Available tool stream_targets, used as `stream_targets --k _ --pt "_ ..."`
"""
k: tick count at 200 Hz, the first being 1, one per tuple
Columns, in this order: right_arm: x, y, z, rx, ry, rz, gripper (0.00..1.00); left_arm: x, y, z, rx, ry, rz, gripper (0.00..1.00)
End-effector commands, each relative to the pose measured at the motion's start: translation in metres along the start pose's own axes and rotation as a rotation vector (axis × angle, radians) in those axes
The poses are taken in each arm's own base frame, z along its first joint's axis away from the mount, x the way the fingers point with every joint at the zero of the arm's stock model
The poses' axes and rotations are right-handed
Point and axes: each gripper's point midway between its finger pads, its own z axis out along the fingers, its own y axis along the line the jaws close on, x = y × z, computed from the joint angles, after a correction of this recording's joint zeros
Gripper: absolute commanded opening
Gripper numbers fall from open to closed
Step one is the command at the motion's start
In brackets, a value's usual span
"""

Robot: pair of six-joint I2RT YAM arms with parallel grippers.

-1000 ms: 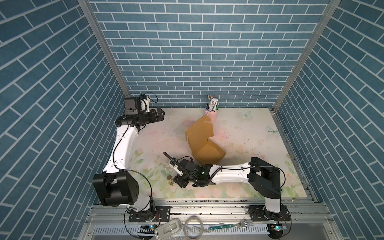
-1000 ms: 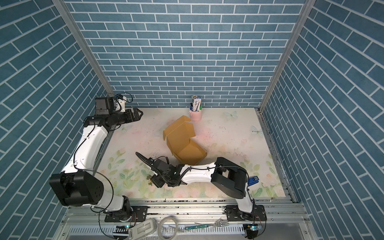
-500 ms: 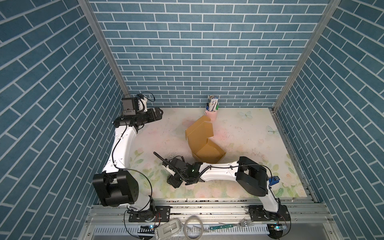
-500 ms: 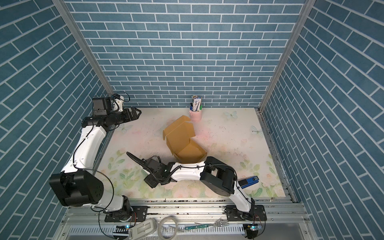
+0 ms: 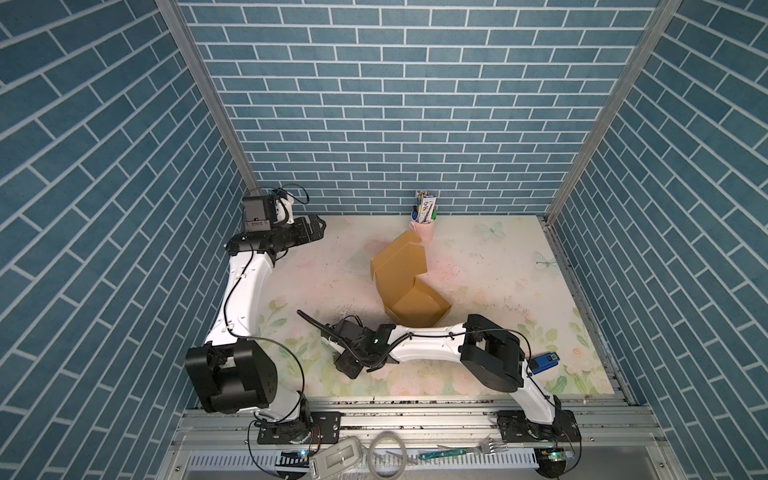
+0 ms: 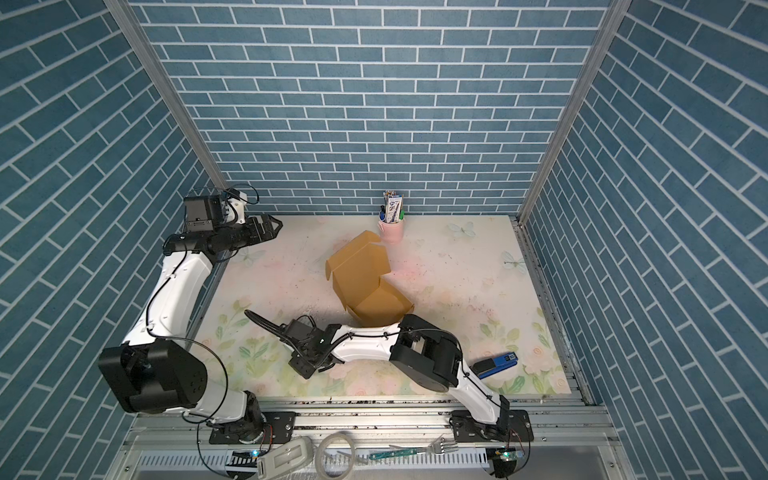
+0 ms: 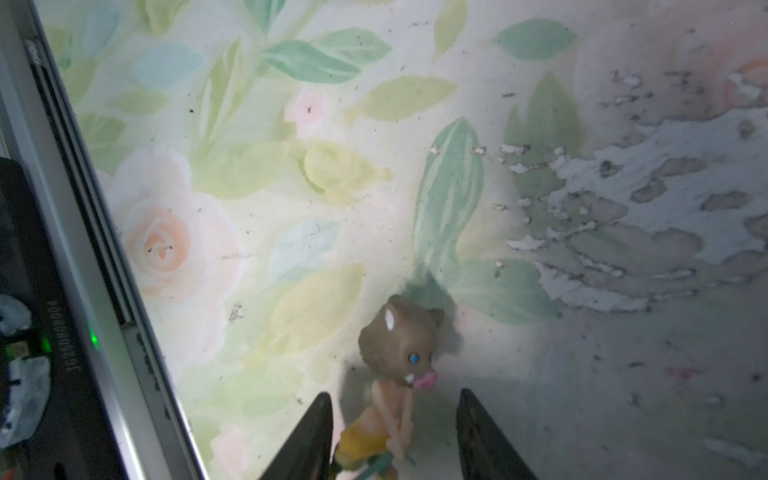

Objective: Fold the paper box
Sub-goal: 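Lower right gripper onto the small boar-headed figurine and grasp it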

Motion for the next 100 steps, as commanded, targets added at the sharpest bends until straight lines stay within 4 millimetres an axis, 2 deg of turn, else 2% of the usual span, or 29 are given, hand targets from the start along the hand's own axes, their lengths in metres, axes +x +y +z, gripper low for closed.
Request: stream_targets --k 1,83,100 --pt "0.013 -0.004 0.005 0.031 0.06 -0.045 0.48 0.0 0.001 -0.001 0.007 -0.005 -0.004 1.0" --pt "0.008 -0.002 0.016 0.021 0.067 -0.079 0.46 0.001 0.001 0.001 0.011 -0.001 -0.007 1.0" --pt "0.008 -0.002 0.019 0.02 0.075 -0.084 0.42 0.002 0.002 0.001 0.01 0.0 -0.005 0.99"
